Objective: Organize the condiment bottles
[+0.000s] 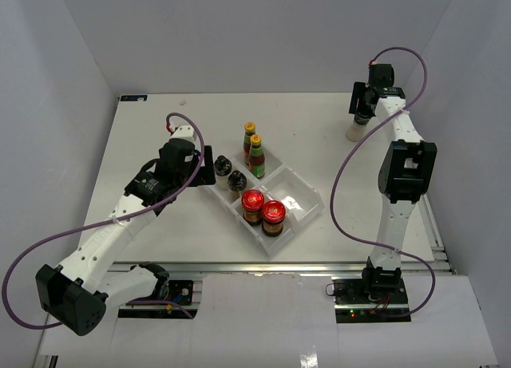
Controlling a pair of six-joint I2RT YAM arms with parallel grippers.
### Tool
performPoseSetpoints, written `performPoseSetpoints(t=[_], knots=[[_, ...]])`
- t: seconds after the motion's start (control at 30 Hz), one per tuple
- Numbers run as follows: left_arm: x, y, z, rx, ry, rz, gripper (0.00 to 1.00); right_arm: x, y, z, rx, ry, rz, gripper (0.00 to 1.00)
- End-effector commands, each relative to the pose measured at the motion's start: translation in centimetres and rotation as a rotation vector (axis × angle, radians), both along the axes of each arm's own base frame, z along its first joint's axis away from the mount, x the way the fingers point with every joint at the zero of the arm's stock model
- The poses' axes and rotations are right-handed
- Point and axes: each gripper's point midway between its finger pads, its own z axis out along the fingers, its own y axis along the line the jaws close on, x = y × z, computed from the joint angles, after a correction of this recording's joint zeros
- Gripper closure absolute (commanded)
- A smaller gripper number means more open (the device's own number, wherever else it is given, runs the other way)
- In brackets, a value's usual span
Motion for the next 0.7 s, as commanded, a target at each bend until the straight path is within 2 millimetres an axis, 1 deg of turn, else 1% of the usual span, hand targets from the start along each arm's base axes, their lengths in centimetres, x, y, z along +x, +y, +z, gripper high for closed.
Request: performPoseSetpoints(t=[0.0, 0.03, 0.17, 0.23, 0.33, 0.43, 0.53, 0.6, 0.63, 0.67], knots=[[0.3, 0.0, 2.2, -0.033, -0.051, 0.012, 0.02, 0.0, -0.3, -0.2, -0.004, 0.02, 0.007, 0.26], [0.3, 0.0, 2.2, -0.033, -0.051, 0.012, 0.02, 0.0, -0.3, -0.3, -0.003, 0.022, 0.008, 0.28], [0.4, 0.0, 2.3, -0.034, -0.053, 0.012, 0.02, -0.2, -0.1, -0.8, 0.003, 0.037, 0.018, 0.48], [0.3, 0.0, 2.4, -0.037, -0.057, 0.011, 0.02, -0.4, 0.0, -1.0, 0.005, 0.042, 0.027, 0.62], [0.4, -0.1, 2.7, -0.042, -0.065, 0.011, 0.02, -0.8, 0.2, 0.0, 0.004, 0.022, 0.041, 0.75], [0.4, -0.2, 2.9, -0.05, -0.069, 0.01, 0.02, -1.3, 0.5, 1.9, 0.003, -0.013, 0.063, 0.92], [0.3, -0.3, 3.0, -0.061, -0.072, 0.002, 0.02, -2.2, 1.6, 3.8, 0.006, -0.038, 0.097, 0.92], [0.3, -0.4, 3.0, -0.066, -0.07, 0.004, 0.02, -3.5, 4.5, 5.9, -0.026, -0.059, 0.143, 0.92], [0.2, -0.4, 3.0, -0.069, -0.069, 0.001, 0.02, -4.2, 5.1, 7.7, -0.033, -0.09, 0.152, 0.92], [0.2, -0.5, 3.1, -0.074, -0.07, -0.002, 0.02, -5.0, 5.9, 9.0, -0.036, -0.113, 0.165, 0.92]])
